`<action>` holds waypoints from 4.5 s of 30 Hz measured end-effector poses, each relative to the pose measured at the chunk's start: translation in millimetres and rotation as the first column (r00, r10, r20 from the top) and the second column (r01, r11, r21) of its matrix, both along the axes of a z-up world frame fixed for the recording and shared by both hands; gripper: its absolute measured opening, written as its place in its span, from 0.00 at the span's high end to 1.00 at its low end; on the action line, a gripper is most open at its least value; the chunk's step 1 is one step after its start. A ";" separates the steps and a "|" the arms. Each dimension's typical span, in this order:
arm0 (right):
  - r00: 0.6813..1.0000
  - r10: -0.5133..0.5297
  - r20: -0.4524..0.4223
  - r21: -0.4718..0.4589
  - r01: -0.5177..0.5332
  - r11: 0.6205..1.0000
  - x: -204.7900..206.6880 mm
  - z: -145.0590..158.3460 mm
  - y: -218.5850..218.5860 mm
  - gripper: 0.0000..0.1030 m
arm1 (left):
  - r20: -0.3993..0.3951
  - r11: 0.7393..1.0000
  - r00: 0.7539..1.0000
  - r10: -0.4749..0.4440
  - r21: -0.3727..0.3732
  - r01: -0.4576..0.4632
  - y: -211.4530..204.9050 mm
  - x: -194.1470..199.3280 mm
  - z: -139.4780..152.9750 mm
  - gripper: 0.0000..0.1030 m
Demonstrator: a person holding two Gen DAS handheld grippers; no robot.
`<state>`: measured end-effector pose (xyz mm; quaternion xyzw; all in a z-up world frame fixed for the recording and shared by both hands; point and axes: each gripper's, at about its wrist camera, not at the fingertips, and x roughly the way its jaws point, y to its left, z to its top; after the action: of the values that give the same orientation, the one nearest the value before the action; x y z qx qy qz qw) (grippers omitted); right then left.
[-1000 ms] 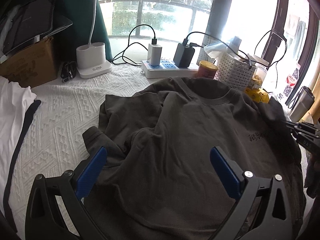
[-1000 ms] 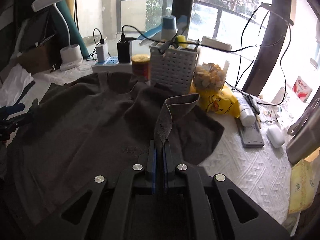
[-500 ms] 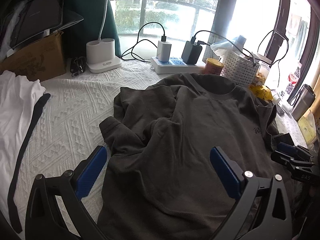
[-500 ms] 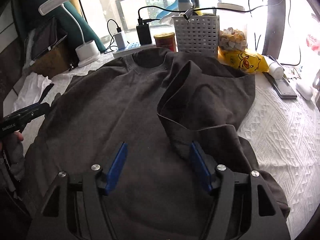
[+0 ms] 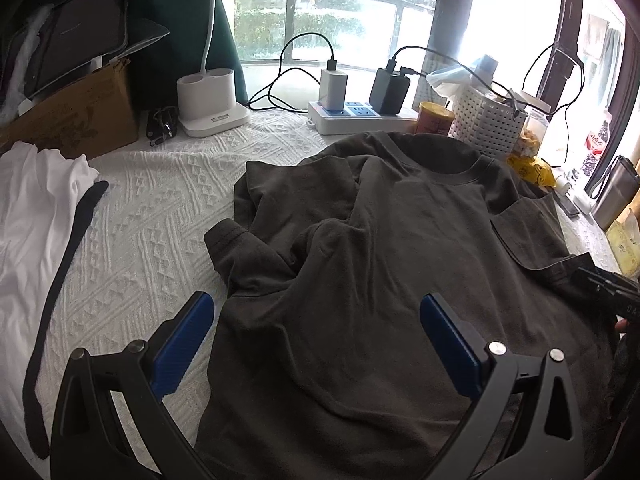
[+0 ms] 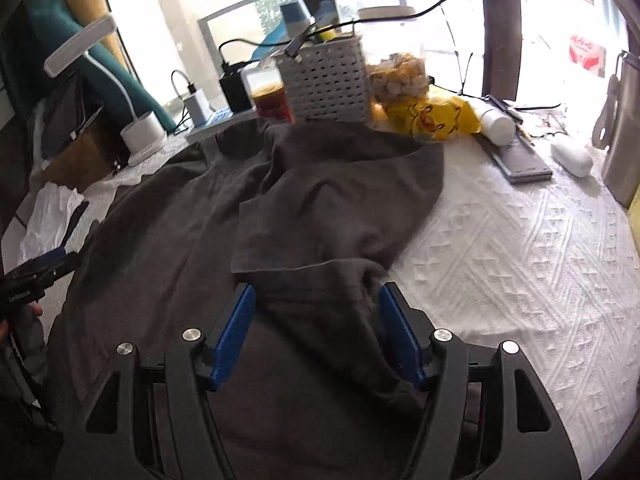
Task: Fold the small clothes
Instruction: 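Move the left gripper to the opposite side edge and grasp it, then fold the held side over toward the center and open the left gripper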
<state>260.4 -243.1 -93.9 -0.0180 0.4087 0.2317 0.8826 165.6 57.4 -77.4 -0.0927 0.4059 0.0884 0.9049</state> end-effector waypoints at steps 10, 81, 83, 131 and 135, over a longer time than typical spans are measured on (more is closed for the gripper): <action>1.000 0.013 0.000 -0.051 -0.013 0.999 -23.9 -11.2 14.1 0.34 | -0.020 1.000 1.000 0.004 0.021 -0.004 9.7 -0.9 -7.1 0.01; 0.990 -0.135 0.038 0.097 0.131 0.987 -51.3 1.7 -46.2 0.34 | -0.099 0.894 0.905 -0.413 0.145 0.424 -85.1 80.4 13.6 0.95; 0.990 -0.135 0.040 0.099 0.131 0.986 -52.5 2.0 -47.7 0.34 | -0.109 0.891 0.903 -0.416 0.152 0.428 -88.3 80.2 9.8 0.95; 0.988 -0.149 0.044 0.005 0.149 0.989 -70.8 14.8 13.3 0.34 | -0.010 0.851 0.889 -0.458 -0.295 0.435 54.4 46.8 -17.3 0.39; 0.979 -0.199 0.040 0.007 0.198 0.980 -81.6 7.8 13.2 0.34 | 0.051 0.752 0.801 -0.597 -0.311 0.581 28.2 25.9 -10.6 0.39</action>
<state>178.8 -229.9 -86.1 0.0195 0.3901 0.1428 0.9094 191.4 85.6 -88.0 -0.0992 0.4461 -0.2636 0.8495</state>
